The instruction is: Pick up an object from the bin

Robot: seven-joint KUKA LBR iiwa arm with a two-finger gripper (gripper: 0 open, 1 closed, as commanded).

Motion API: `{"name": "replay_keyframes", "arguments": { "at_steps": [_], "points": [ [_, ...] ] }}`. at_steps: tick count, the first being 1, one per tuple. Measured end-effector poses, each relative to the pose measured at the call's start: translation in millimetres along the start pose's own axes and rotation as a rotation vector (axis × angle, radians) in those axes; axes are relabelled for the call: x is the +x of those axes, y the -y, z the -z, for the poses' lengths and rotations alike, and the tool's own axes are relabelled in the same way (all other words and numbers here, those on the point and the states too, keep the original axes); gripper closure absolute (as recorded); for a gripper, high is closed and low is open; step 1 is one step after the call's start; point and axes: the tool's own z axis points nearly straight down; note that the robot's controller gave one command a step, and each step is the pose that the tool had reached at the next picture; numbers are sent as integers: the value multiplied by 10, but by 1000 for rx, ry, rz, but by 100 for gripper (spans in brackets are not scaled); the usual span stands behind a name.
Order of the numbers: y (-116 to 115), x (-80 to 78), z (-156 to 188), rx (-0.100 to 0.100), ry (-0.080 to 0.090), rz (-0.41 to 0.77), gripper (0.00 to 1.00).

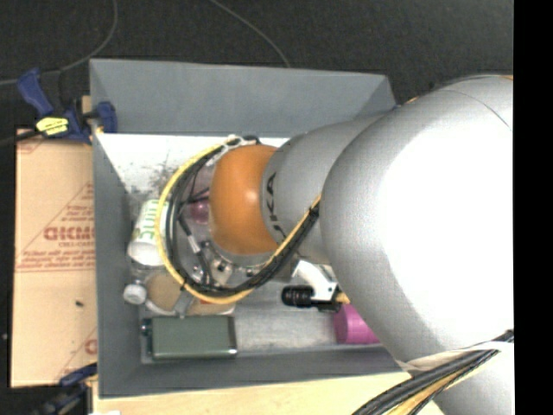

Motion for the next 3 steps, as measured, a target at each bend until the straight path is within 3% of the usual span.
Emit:
{"name": "replay_keyframes", "arguments": {
  "at_steps": [1, 2, 3],
  "points": [
    [80, 439, -213, -16, 33, 404, 0],
    [1, -123, -248, -6, -10, -303, 100],
    [-7, -203, -248, -7, -8, -314, 100]
  ]
}}
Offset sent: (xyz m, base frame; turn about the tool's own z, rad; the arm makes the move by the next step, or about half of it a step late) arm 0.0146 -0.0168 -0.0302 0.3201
